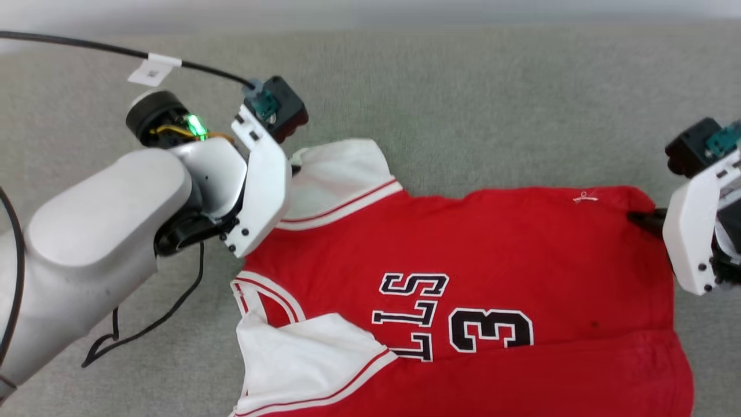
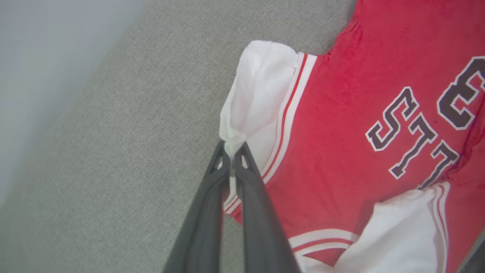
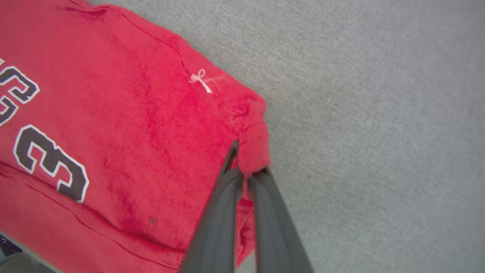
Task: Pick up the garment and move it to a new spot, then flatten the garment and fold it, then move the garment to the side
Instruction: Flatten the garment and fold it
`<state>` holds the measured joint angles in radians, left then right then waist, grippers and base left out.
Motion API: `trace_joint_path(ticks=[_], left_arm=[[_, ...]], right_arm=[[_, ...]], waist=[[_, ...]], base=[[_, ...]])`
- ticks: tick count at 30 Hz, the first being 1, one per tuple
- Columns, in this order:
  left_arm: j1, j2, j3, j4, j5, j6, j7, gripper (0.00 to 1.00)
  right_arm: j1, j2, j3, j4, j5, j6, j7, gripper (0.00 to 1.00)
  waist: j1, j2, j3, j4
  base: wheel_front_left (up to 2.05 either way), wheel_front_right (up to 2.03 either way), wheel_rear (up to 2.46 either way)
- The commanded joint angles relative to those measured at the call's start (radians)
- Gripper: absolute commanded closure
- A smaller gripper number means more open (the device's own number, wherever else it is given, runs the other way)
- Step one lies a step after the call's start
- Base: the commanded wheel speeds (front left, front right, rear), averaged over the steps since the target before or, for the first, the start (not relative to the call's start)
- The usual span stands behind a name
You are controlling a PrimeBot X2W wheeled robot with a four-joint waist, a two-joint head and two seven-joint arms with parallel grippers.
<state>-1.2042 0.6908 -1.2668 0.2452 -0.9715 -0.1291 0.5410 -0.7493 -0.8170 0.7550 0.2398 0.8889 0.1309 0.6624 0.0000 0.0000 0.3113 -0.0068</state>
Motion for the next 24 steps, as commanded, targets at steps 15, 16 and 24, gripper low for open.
trace_joint_path(ticks=[15,16,24], left_arm=[[0.264,0.123,-0.01,-0.205,-0.032,0.056,0.014,1.0],[0.288,0.132,-0.01,-0.225,-0.034,0.063,0.021,1.0],[0.456,0.198,-0.013,-0.335,-0.039,0.101,0.055,1.0]], right_arm=[[0.213,-0.089,0.031,-0.042,0.046,-0.001,-0.193,1.0],[0.232,-0.091,0.031,-0.042,0.053,-0.001,-0.198,1.0],[0.374,-0.091,0.023,-0.027,0.081,-0.001,-0.25,1.0]], waist=[[0.0,0.0,-0.232,0.016],[0.0,0.0,-0.24,0.018],[0.0,0.0,-0.288,0.035]], base=[[0.0,0.0,0.0],[0.0,0.0,0.0],[0.0,0.0,0.0]])
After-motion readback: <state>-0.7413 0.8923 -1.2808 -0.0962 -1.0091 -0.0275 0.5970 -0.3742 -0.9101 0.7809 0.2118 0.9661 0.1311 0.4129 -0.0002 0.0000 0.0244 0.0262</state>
